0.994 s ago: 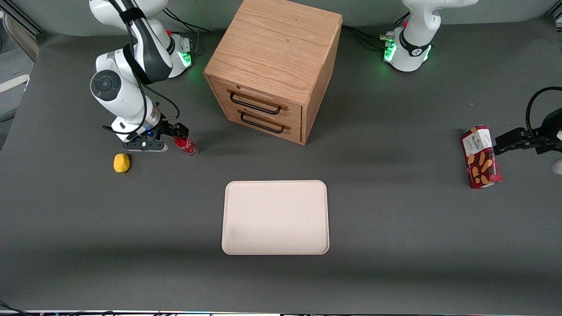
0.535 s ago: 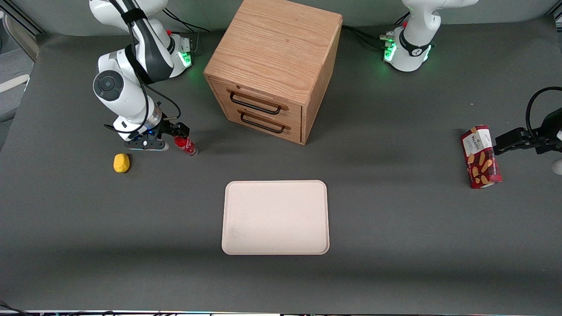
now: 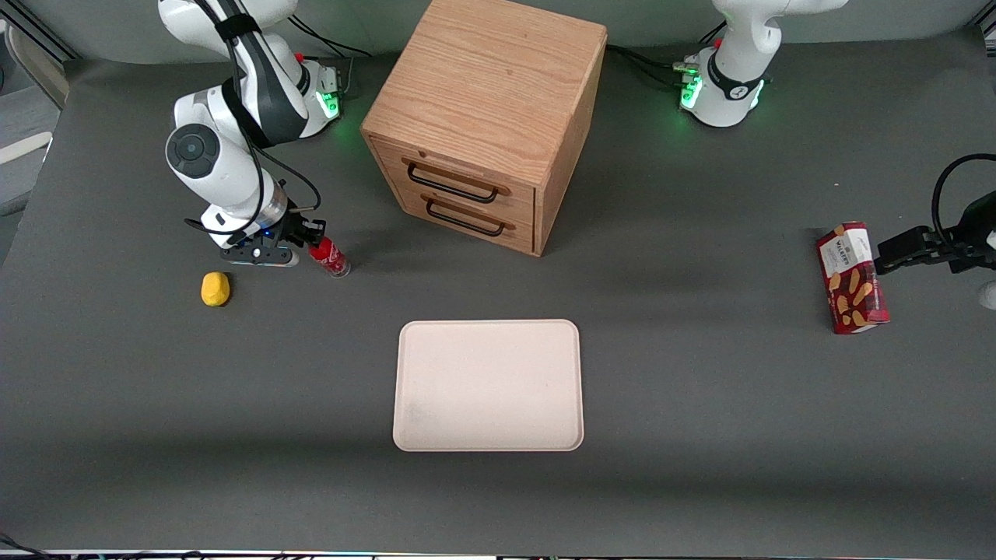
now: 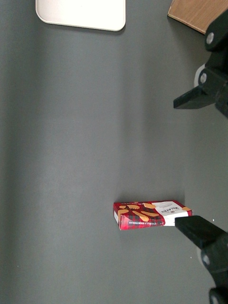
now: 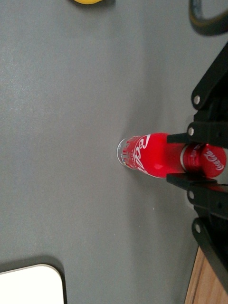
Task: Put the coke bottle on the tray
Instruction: 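Close the right gripper on the bottle and lift it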
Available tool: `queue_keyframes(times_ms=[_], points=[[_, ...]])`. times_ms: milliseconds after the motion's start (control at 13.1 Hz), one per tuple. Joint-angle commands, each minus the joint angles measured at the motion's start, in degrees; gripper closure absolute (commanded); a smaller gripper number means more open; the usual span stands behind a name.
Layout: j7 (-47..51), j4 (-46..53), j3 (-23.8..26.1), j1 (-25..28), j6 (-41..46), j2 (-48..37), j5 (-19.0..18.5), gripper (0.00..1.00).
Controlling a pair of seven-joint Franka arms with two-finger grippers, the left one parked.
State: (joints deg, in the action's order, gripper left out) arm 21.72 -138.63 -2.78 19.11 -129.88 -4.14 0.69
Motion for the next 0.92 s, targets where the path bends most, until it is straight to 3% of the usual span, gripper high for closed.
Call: queue_keyframes(times_ms=[0, 306, 535, 841], points=[[1.1, 0.2, -0.2, 0.7, 1.8, -1.2, -0.2, 1.0], [0.7, 4.1, -0.4, 0.7, 5.7, -1.1, -0.2, 1.0], [0.8, 18.1, -0.8, 0.3, 22.5, -0.7, 0.3, 1.0], [0.6, 31.9, -2.5, 0.2, 36.4, -1.4, 4.1, 1.0]])
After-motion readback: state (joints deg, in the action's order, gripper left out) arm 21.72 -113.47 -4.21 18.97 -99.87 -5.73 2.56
